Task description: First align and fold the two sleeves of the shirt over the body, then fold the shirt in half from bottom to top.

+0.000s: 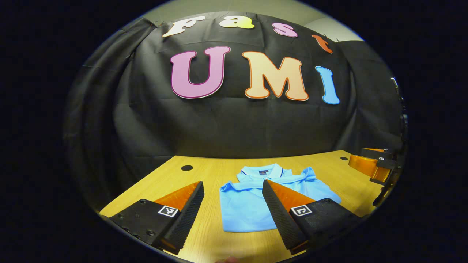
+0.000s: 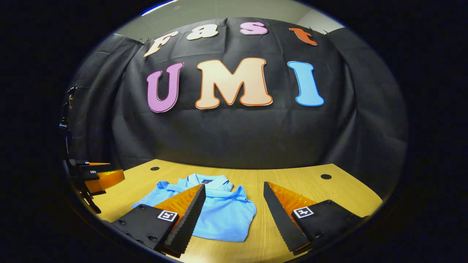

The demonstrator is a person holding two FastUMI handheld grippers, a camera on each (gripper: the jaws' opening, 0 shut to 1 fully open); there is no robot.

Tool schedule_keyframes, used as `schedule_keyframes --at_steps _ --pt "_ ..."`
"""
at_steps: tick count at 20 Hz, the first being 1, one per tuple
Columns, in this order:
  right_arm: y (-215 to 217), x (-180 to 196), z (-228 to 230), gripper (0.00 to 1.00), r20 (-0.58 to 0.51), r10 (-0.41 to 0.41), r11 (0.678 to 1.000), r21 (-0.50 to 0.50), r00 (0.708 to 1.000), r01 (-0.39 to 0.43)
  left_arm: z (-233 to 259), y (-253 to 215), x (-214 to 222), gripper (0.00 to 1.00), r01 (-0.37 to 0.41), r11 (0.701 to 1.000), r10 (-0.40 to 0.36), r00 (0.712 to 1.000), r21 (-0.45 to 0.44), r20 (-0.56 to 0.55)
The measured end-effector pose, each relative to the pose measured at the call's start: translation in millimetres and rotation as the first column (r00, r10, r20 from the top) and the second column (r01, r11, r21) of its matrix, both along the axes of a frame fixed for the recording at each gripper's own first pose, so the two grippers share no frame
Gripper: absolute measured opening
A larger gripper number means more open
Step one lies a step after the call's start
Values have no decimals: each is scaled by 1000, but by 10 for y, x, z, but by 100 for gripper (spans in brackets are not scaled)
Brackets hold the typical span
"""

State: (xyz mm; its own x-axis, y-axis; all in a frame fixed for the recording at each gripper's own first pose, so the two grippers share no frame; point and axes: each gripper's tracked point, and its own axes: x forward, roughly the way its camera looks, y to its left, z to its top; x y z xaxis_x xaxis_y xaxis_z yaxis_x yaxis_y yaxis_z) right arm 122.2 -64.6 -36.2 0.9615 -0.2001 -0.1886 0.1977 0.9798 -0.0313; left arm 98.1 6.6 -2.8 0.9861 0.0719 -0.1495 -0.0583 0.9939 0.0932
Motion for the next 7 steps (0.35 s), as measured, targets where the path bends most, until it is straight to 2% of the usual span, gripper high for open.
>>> schedule_keyframes --at_steps 3,7 --pt "-10 -197 -80 98 3 2 999 -38 1000 -2 -29 -76 -114 96 22 1000 -22 1000 16 21" --pt "-40 -352 -144 99 -15 -6 1000 7 1000 6 -97 -169 -186 96 51 999 -51 999 14 1"
